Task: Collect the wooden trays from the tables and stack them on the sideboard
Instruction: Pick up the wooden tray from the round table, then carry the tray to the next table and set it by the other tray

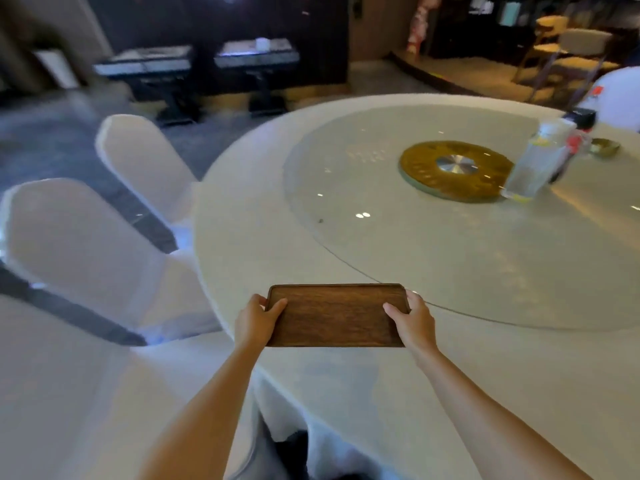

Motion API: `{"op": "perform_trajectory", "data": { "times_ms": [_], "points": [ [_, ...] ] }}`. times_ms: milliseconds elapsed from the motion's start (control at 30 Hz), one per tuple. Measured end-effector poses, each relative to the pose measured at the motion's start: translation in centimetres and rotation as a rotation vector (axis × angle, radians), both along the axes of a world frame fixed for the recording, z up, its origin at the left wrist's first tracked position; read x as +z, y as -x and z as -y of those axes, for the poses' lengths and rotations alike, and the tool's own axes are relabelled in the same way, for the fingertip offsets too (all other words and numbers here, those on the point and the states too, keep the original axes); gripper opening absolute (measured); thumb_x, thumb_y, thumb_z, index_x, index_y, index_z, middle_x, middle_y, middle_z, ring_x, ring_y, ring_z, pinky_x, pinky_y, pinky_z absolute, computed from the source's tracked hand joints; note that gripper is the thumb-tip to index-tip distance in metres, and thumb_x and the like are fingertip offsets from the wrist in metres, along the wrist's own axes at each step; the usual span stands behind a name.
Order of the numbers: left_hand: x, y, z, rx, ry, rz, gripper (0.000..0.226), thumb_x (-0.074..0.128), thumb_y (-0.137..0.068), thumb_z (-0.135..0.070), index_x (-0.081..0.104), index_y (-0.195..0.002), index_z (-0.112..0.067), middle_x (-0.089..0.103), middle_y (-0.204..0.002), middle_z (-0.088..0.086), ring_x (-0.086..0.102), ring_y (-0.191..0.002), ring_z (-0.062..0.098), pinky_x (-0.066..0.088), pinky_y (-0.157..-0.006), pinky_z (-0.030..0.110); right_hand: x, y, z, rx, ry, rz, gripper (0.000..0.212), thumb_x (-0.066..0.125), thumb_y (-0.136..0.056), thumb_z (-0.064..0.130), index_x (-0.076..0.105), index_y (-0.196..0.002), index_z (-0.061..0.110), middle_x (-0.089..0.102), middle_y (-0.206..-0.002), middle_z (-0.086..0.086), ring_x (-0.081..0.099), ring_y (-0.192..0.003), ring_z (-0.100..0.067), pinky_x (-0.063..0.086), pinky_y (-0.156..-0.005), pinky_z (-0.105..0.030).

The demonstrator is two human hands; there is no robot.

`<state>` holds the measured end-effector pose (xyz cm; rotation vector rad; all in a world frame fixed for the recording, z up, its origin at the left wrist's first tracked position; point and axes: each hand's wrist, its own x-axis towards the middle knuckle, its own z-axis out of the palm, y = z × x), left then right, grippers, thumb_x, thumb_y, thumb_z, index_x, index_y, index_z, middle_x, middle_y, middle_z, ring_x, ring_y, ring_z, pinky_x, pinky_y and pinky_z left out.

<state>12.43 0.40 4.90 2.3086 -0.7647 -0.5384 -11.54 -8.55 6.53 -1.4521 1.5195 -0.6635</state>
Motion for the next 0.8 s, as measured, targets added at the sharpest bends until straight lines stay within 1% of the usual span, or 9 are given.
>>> {"op": "perform_trajectory", "data": {
  "times_ms": [133, 233, 300, 367, 467, 500, 600, 733, 800],
  "points": [
    [2.0, -1.9, -7.1, 0.218, 0.062, 0.017, 0.042, 0.060, -0.082, -0.047, 0.056, -0.097, -0.008, 0.058, -0.084, 0.006, 0.059, -0.084, 0.030, 0.040, -0.066, 0.032, 1.6, -4.2, -2.5, 0.192, 0.044, 0.051, 0.059, 0.062, -0.086, 0.023, 0.039, -0.139, 0.010, 0.046, -0.142, -0.010, 0.043, -0.130, -0.027, 0.034, -0.105, -0.034],
    [3.7, -2.7, -12.9, 0.338, 0.093, 0.025, 0.032, 0.060, -0.083, -0.042, 0.045, -0.075, -0.015, 0.053, -0.071, 0.001, 0.053, -0.073, 0.024, 0.038, -0.063, 0.028, 2.7, -7.4, -5.2, 0.345, 0.059, 0.071, 0.057, 0.063, -0.086, 0.021, 0.041, -0.137, 0.007, 0.049, -0.139, -0.012, 0.046, -0.128, -0.028, 0.035, -0.104, -0.033],
    [4.9, -3.4, -16.9, 0.430, 0.131, 0.022, 0.033, 0.062, -0.083, -0.038, 0.042, -0.069, -0.017, 0.053, -0.068, 0.001, 0.054, -0.075, 0.026, 0.036, -0.059, 0.024, 3.7, -9.6, -7.6, 0.434, 0.055, 0.104, 0.058, 0.063, -0.086, 0.020, 0.040, -0.137, 0.006, 0.049, -0.140, -0.013, 0.045, -0.128, -0.028, 0.034, -0.104, -0.033],
    [6.2, -4.2, -20.9, 0.515, 0.140, 0.051, 0.030, 0.064, -0.082, -0.038, 0.048, -0.076, -0.013, 0.061, -0.079, 0.008, 0.058, -0.082, 0.030, 0.037, -0.064, 0.028, 4.6, -12.1, -10.0, 0.525, 0.061, 0.134, 0.057, 0.063, -0.086, 0.018, 0.040, -0.137, 0.005, 0.048, -0.141, -0.013, 0.045, -0.129, -0.028, 0.034, -0.104, -0.032],
    [7.7, -5.3, -27.0, 0.632, 0.143, 0.115, 0.032, 0.064, -0.082, -0.037, 0.056, -0.087, -0.006, 0.067, -0.094, 0.019, 0.059, -0.087, 0.033, 0.035, -0.067, 0.029, 6.0, -15.8, -14.0, 0.662, 0.082, 0.167, 0.055, 0.063, -0.086, 0.018, 0.041, -0.136, 0.005, 0.050, -0.139, -0.014, 0.047, -0.126, -0.030, 0.036, -0.102, -0.033],
    [8.2, -5.6, -28.8, 0.667, 0.136, 0.133, 0.034, 0.063, -0.082, -0.038, 0.057, -0.089, -0.005, 0.067, -0.095, 0.019, 0.059, -0.085, 0.032, 0.035, -0.067, 0.029, 6.4, -17.1, -15.4, 0.705, 0.086, 0.174, 0.055, 0.062, -0.086, 0.018, 0.042, -0.136, 0.005, 0.050, -0.138, -0.014, 0.048, -0.125, -0.030, 0.037, -0.102, -0.034],
    [9.2, -6.4, -34.6, 0.779, 0.081, 0.173, 0.035, 0.060, -0.082, -0.046, 0.051, -0.083, -0.012, 0.068, -0.093, 0.013, 0.054, -0.072, 0.020, 0.037, -0.063, 0.030, 7.4, -20.7, -19.7, 0.838, 0.089, 0.198, 0.056, 0.061, -0.087, 0.019, 0.039, -0.137, 0.004, 0.047, -0.141, -0.015, 0.045, -0.128, -0.031, 0.036, -0.104, -0.037],
    [10.1, -8.3, -42.2, 0.910, 0.065, 0.195, 0.041, 0.058, -0.082, -0.048, 0.055, -0.093, -0.009, 0.069, -0.095, 0.012, 0.061, -0.086, 0.027, 0.044, -0.069, 0.034, 8.4, -25.9, -26.1, 0.993, 0.079, 0.233, 0.058, 0.060, -0.088, 0.018, 0.035, -0.139, 0.004, 0.045, -0.142, -0.016, 0.043, -0.129, -0.031, 0.036, -0.106, -0.038],
    [10.4, -9.6, -46.0, 0.960, 0.067, 0.208, 0.041, 0.057, -0.082, -0.049, 0.055, -0.093, -0.010, 0.068, -0.094, 0.010, 0.062, -0.086, 0.027, 0.046, -0.071, 0.035, 8.7, -28.6, -29.6, 1.044, 0.074, 0.250, 0.057, 0.060, -0.088, 0.017, 0.036, -0.138, 0.004, 0.047, -0.140, -0.016, 0.045, -0.128, -0.030, 0.037, -0.104, -0.037]
  ]
}}
